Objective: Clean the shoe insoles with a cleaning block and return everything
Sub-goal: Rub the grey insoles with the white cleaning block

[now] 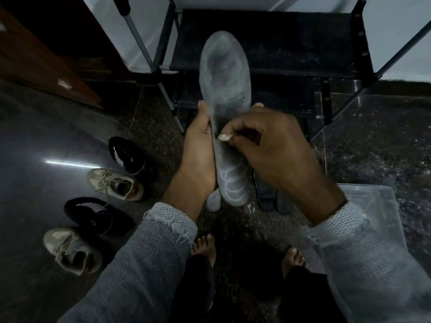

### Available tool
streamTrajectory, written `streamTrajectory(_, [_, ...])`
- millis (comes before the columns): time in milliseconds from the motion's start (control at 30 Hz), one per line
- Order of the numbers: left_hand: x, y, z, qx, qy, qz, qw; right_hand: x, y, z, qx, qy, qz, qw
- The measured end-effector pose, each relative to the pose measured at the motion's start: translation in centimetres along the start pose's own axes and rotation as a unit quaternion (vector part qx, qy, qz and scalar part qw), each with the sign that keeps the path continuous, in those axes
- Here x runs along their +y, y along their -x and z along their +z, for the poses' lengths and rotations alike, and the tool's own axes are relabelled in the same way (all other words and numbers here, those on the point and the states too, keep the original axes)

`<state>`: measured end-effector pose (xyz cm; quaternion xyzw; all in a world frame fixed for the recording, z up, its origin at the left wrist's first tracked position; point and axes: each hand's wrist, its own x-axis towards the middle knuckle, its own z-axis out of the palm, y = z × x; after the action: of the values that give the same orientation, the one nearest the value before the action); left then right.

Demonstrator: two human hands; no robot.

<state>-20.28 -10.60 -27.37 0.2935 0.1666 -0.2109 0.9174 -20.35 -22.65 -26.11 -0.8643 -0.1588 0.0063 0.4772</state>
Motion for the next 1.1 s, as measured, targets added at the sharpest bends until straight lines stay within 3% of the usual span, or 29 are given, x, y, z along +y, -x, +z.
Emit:
streamTrajectory(100, [0.4, -0.2, -0.3, 0.005, -0.001, 0.003, 1.000, -0.5, 0.1, -1.0, -0.146, -0.005, -0.004, 0.989])
streamTrajectory(167, [0.7, -0.2, -0.2, 0.011, 0.000, 0.011, 1.000, -0.6, 0.1, -1.2, -0.172, -0.003, -0.004, 0.985])
streamTrajectory(233, [0.6, 0.0, -0.1, 0.006, 0.002, 0.005, 1.000, -0.5, 0.2, -0.9, -0.117, 0.000, 0.003, 0.993])
streamTrajectory(333, [0.1, 0.3, 0.4, -0.003, -0.002, -0.005, 1.000, 0.1, 0.2, -0.1, 0.034, 0.019, -0.002, 0.999])
streamTrajectory(400, [0.0, 0.4, 0.5, -0.002, -0.011, 0.005, 1.000, 0.5, 0.1, 0.1, 0.072, 0.040, -0.014, 0.997])
streamTrajectory(600, [0.8, 0.0, -0.3, 0.010, -0.021, 0.002, 1.000, -0.5, 0.0, -1.6, -0.147, 0.036, -0.013, 0.988])
streamTrajectory(667, [0.7, 0.0, -0.3, 0.004, -0.015, -0.007, 1.000, -0.5, 0.1, -1.3, -0.113, 0.035, -0.003, 0.993])
streamTrajectory(800, [0.0, 0.0, 0.0, 0.013, -0.033, -0.003, 0.999, 0.5, 0.1, 0.0, 0.067, 0.058, 0.008, 0.996])
streamTrajectory(867, [-0.2, -0.1, 0.0, 0.029, -0.051, 0.008, 0.998, 0.9, 0.0, 0.1, 0.106, 0.083, 0.006, 0.991])
streamTrajectory(933, [-0.1, -0.1, -0.1, 0.034, -0.046, 0.009, 0.998, 0.7, 0.0, -0.3, 0.073, 0.067, 0.014, 0.995])
streamTrajectory(1033, [0.4, -0.2, -0.5, 0.033, -0.028, 0.000, 0.999, -0.5, -0.1, -1.4, -0.081, 0.029, 0.037, 0.996])
streamTrajectory(1100, [0.5, -0.2, -0.4, 0.044, -0.028, 0.002, 0.999, -0.6, 0.0, -1.6, -0.113, 0.032, 0.035, 0.992])
